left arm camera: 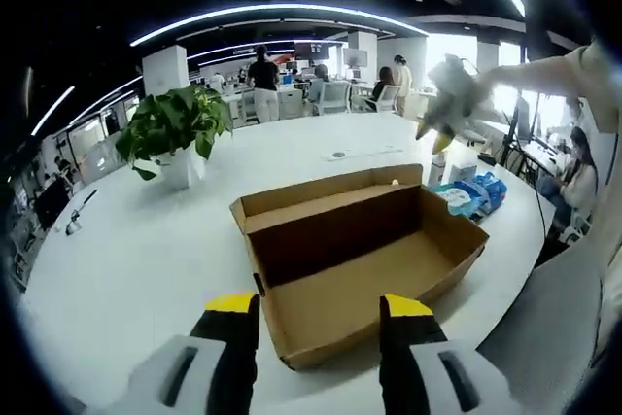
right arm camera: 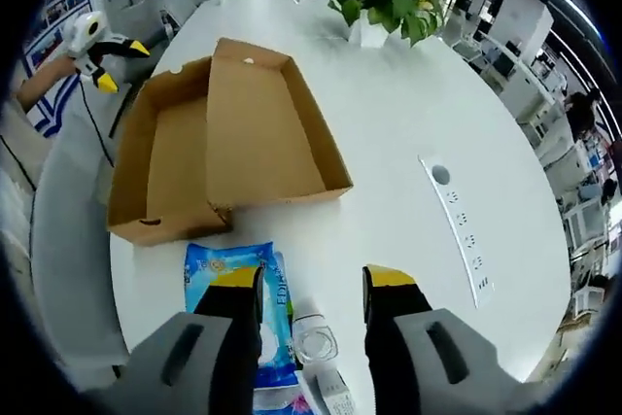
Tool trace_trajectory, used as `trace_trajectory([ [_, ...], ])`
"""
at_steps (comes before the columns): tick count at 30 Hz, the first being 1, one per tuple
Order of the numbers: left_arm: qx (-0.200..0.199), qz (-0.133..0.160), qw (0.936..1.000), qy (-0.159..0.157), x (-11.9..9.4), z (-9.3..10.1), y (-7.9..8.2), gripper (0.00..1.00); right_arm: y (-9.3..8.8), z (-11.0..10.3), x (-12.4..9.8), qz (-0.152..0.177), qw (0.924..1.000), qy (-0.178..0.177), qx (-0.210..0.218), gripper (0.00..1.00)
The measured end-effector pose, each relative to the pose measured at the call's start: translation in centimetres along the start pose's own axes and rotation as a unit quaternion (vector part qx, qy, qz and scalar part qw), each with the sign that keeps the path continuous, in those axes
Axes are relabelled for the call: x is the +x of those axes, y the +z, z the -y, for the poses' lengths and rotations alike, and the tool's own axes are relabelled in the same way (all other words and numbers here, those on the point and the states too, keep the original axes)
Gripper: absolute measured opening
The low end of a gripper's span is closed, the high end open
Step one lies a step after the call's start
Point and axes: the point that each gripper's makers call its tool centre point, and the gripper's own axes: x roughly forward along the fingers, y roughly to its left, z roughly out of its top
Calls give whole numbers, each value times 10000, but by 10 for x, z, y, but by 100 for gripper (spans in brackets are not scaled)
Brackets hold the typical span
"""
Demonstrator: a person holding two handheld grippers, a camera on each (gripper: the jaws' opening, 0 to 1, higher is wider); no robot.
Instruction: Operate the shoe box by opening the lid, removing the specified soft item, and placing it in the target area until the item is outside and the box remains undamaged.
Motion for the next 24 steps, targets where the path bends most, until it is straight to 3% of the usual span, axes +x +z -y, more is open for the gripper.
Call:
trace_trajectory([
  [6,-509,20,9980,383,0,-20,-11,33,8,5,11,-20,9993,-209,309,37],
  [15,-773,-295,9955,468,7,-29,-31,27,16,18,27,-23,9954,-544,784,33],
  [22,-1031,-644,9909,580,15,-35,-51,19,22,18,39,-5,9913,-609,1167,30],
  [24,-1188,-613,9894,563,17,-34,-51,16,22,20,45,-18,9892,-590,1344,29],
])
